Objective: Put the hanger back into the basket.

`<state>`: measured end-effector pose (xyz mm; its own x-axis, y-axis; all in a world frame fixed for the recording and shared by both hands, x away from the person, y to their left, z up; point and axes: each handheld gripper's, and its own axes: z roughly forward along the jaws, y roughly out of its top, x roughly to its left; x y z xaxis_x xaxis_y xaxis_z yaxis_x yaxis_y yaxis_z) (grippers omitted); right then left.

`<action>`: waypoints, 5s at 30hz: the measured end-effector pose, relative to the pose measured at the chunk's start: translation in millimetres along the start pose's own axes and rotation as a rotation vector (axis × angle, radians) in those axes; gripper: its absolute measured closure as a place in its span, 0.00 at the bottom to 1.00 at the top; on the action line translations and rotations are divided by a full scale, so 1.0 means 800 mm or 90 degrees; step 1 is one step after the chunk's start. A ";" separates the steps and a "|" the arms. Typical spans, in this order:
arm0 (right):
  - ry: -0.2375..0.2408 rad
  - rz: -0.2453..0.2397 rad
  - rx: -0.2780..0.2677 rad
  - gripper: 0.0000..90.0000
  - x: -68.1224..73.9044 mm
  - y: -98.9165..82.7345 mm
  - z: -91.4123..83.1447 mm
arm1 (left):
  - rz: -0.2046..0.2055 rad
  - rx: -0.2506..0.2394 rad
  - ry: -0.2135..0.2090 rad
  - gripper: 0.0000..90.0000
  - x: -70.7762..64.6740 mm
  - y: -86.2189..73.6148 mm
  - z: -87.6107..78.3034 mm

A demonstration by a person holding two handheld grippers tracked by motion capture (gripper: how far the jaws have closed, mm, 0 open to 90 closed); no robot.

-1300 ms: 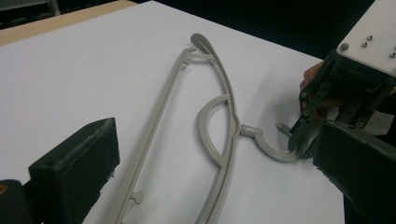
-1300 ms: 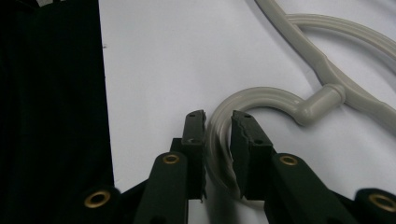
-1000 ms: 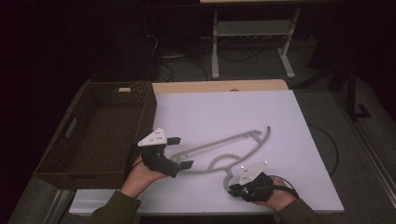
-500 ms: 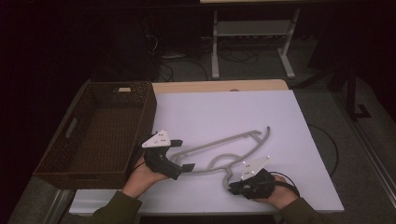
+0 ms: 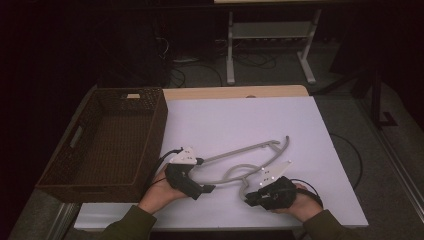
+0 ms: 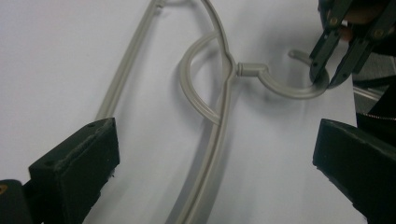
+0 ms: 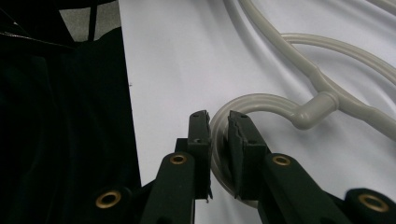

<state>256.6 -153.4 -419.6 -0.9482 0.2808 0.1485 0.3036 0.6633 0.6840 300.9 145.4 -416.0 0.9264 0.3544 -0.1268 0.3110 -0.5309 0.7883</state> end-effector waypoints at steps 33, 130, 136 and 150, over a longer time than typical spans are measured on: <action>0.009 0.014 -0.023 0.88 0.001 0.013 -0.017 | 0.028 0.095 -0.051 0.64 0.002 0.008 0.048; -0.293 0.171 -0.217 0.00 -0.027 -0.074 -0.094 | -0.094 -0.033 0.032 0.92 0.051 0.116 -0.158; -0.292 0.174 -0.217 0.00 -0.027 -0.074 -0.094 | -0.103 -0.040 0.054 0.92 0.058 0.110 -0.187; -0.299 0.180 -0.223 0.00 -0.029 -0.075 -0.096 | -0.151 -0.042 0.126 0.92 0.077 0.053 -0.275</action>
<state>253.0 -252.8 -408.8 -0.6703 0.7373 0.0836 0.4119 0.2760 0.8684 324.5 314.2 -258.3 0.7684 0.6086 -0.1979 0.4935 -0.3667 0.7887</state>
